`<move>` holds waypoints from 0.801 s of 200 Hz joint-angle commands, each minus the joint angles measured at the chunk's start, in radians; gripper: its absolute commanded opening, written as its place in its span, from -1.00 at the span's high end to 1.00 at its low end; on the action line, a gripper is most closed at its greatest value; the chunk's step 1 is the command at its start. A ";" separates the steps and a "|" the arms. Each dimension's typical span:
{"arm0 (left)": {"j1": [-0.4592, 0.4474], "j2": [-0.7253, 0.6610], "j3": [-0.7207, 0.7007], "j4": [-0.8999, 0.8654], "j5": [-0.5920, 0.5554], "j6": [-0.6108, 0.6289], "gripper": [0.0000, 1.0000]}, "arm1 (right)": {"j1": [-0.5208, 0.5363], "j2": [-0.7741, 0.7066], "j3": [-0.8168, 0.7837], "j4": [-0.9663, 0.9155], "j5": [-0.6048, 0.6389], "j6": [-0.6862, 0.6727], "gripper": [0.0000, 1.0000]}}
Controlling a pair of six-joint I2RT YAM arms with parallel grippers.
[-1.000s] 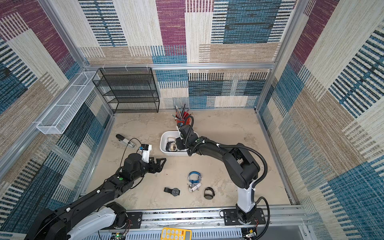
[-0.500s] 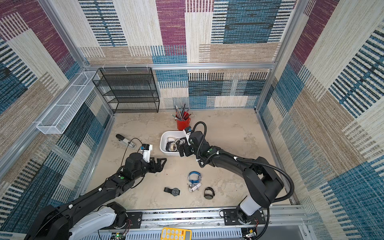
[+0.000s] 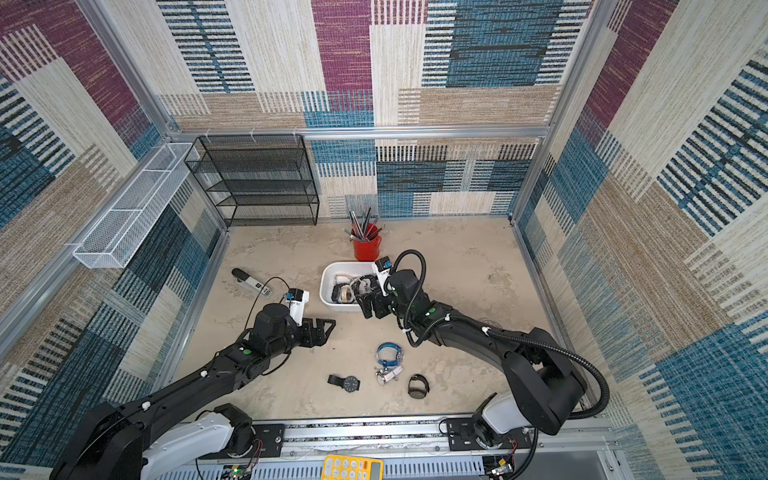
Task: Put the watch into the storage box
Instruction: Place the watch in the storage box, then pick up the watch at the center of the board.
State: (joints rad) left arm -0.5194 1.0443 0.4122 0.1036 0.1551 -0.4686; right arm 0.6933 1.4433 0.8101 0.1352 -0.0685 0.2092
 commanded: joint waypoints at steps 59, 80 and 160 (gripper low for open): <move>-0.045 -0.241 -0.116 -0.231 0.098 -0.109 -0.69 | -0.001 0.024 0.015 0.041 -0.001 0.012 -0.99; -0.072 -0.280 -0.141 -0.254 0.100 -0.142 -0.67 | -0.001 0.020 0.012 0.042 0.003 0.016 -0.99; -0.216 -0.347 -0.212 -0.248 0.005 -0.244 -0.58 | -0.001 0.026 0.017 0.035 0.007 0.033 -0.99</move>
State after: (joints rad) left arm -0.6952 0.6991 0.2077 -0.1467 0.2150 -0.6788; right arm 0.6926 1.4670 0.8165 0.1448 -0.0677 0.2268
